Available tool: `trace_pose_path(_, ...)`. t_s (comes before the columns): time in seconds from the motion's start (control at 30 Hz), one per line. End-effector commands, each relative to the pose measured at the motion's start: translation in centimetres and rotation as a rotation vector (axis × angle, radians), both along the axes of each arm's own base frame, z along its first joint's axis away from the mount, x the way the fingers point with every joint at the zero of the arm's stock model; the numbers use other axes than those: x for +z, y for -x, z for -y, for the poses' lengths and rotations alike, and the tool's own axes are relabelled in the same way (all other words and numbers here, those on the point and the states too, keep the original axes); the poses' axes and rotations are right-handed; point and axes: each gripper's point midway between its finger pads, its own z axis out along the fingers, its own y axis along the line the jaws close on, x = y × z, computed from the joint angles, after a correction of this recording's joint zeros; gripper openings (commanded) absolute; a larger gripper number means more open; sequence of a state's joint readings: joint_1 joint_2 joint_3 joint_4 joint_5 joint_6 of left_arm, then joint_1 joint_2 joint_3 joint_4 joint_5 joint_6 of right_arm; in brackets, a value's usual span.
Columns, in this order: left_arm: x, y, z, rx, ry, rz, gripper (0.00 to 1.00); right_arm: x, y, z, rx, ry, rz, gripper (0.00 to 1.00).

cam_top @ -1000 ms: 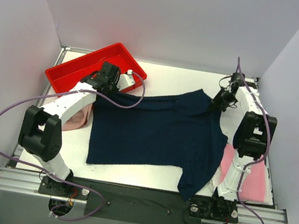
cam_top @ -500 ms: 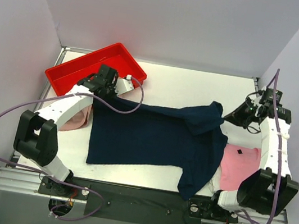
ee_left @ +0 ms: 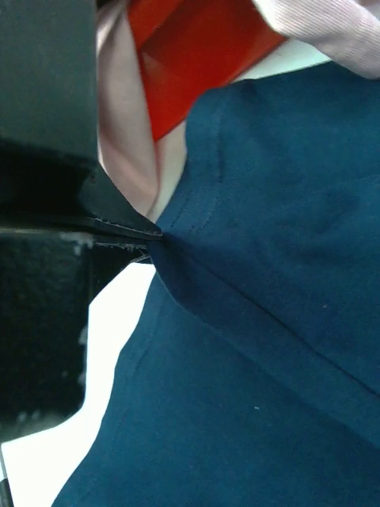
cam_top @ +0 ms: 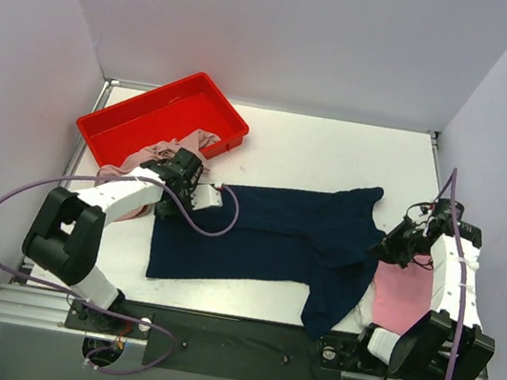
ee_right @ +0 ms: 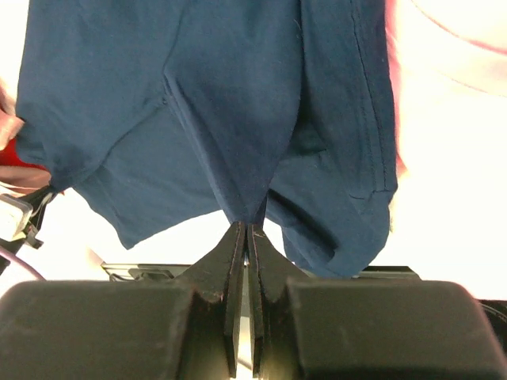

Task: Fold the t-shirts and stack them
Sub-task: Fold the flattened tshirt in 1/3 of the way

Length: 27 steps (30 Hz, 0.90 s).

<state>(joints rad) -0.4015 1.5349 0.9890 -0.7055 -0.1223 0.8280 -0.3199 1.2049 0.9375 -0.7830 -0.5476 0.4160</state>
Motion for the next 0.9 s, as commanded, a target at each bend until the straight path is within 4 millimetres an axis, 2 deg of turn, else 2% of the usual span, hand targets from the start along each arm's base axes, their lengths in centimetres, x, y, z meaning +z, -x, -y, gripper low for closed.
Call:
trace_pose_path(0.0, -0.4, -1.8, 1.3, -0.013, 0.019, 0.042, 0.0, -0.5, 1.0, -0.1, 0.011, -0.005, -0.028, 0.0)
trace_pose_path(0.13, -0.2, -2.9, 0.5, -0.001, -0.034, 0.09, 0.0, 0.8, 0.5, 0.3, -0.005, -0.003, 0.012, 0.0)
trace_pose_path(0.23, 1.8, -5.0, 0.4, 0.032, -0.038, 0.174, 0.0, 2.5, -1.2, 0.8, -0.01, 0.016, 0.068, 0.0)
trace_pose_path(0.33, 4.4, -7.8, 0.2, 0.09, -0.023, 0.259, 0.0, 5.3, -4.7, 1.7, -0.025, 0.025, 0.156, 0.0)
trace_pose_path(0.37, 5.9, -9.2, 0.4, 0.114, -0.007, 0.303, 0.0, 5.3, -5.9, 2.0, -0.033, 0.026, 0.162, 0.0)
trace_pose_path(0.4, 6.5, -10.0, 0.0, 0.135, 0.0, 0.324, 0.0, 6.7, -7.2, 2.3, -0.03, 0.041, 0.206, 0.0)
trace_pose_path(0.43, 8.1, -11.4, 0.3, 0.157, 0.027, 0.373, 0.0, 6.7, -8.5, 2.5, -0.03, 0.034, 0.206, 0.0)
trace_pose_path(0.47, 8.6, -12.1, 0.0, 0.175, 0.034, 0.391, 0.0, 8.2, -9.9, 2.6, -0.021, 0.041, 0.247, 0.0)
trace_pose_path(0.5, 10.1, -13.4, 0.3, 0.196, 0.06, 0.434, 0.0, 7.9, -11.1, 2.8, -0.02, 0.038, 0.234, 0.0)
trace_pose_path(0.53, 11.4, -14.4, 0.4, 0.214, 0.082, 0.464, 0.0, 9.5, -12.5, 2.7, -0.004, 0.05, 0.278, 0.0)
trace_pose_path(0.57, 11.4, -14.8, 0.6, 0.221, 0.089, 0.468, 0.0, 9.3, -13.8, 2.8, -0.005, 0.044, 0.265, 0.0)
trace_pose_path(0.6, 12.2, -15.4, 0.6, 0.233, 0.103, 0.487, 0.0, 11.0, -15.2, 2.8, 0.002, 0.048, 0.309, 0.0)
trace_pose_path(0.63, 12.2, -15.7, 0.7, 0.235, 0.105, 0.494, 0.0, 10.7, -16.1, 2.9, -0.004, 0.038, 0.296, 0.0)
trace_pose_path(0.67, 12.2, -15.7, 0.7, 0.237, 0.102, 0.493, 0.0, 12.1, -17.0, 2.8, -0.003, 0.043, 0.333, 0.0)
trace_pose_path(0.73, 12.0, -15.7, 0.4, 0.246, 0.095, 0.502, 0.0, 12.7, -17.9, 2.8, -0.011, 0.044, 0.346, 0.0)
trace_pose_path(0.8, 11.2, -14.8, 0.2, 0.236, 0.091, 0.482, 0.0, 13.1, -17.5, 2.4, -0.003, 0.052, 0.355, 0.0)
trace_pose_path(0.83, 10.9, -14.3, 0.2, 0.227, 0.091, 0.473, 0.0, 12.0, -16.9, 2.1, 0.009, 0.051, 0.327, 0.0)
trace_pose_path(0.87, 9.8, -13.2, 0.2, 0.204, 0.095, 0.439, 0.0, 11.7, -16.0, 1.8, 0.013, 0.048, 0.316, 0.0)
